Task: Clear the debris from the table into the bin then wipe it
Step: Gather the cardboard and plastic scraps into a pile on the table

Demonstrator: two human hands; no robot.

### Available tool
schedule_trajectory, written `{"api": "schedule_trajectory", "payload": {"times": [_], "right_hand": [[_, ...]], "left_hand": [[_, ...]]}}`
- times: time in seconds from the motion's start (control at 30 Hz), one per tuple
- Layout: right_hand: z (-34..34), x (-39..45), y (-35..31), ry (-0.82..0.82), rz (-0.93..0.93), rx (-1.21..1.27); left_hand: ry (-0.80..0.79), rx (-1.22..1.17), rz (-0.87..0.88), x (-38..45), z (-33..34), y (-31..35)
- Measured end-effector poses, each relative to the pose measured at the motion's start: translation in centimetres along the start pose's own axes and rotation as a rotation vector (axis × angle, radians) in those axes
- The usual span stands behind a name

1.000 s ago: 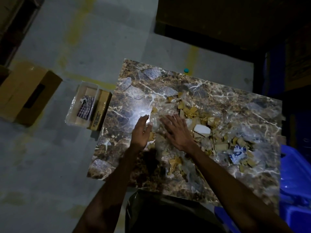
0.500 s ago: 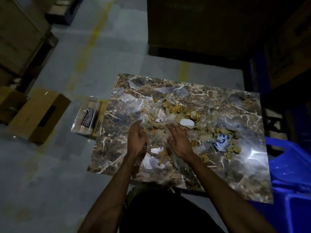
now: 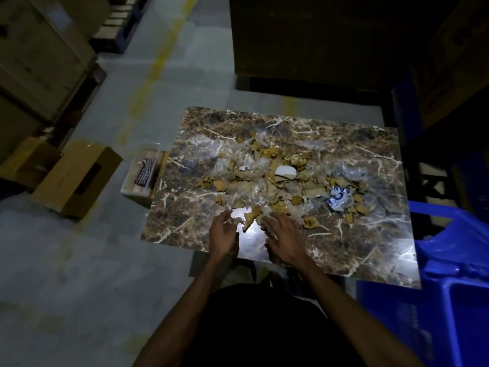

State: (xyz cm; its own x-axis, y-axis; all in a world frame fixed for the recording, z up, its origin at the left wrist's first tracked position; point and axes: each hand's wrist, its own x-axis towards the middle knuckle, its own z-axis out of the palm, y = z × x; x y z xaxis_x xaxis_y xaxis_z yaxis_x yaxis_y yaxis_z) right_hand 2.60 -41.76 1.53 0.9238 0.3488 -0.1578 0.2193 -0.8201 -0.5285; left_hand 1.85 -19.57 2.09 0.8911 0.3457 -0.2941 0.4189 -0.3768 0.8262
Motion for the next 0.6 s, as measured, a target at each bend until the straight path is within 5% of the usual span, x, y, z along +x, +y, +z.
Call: {"api": "schedule_trajectory", "payload": {"times": [0.23,0.4,0.5,0.6], "right_hand": [[-0.8,0.7,1.8,0.016,0.102,-0.136],[0.0,0.6,0.5,0.191,0.133,-0.049],[1.4,0.9,-2.3,0.274,0.006,-0.047],[3.2,2.6,-4.5,0.075,-0.149,-0.04]], "left_hand": [[0.014,-0.024,0.053,0.6,-0.7,-0.4],[0.106,-0.018,-0.127,3.6,-2.9,-2.0],[-0.065,0.005,-0.16,5.6,-3.4,-3.6],[-0.337,0.078,-0.027,7.0,-2.9,-3.7]]}}
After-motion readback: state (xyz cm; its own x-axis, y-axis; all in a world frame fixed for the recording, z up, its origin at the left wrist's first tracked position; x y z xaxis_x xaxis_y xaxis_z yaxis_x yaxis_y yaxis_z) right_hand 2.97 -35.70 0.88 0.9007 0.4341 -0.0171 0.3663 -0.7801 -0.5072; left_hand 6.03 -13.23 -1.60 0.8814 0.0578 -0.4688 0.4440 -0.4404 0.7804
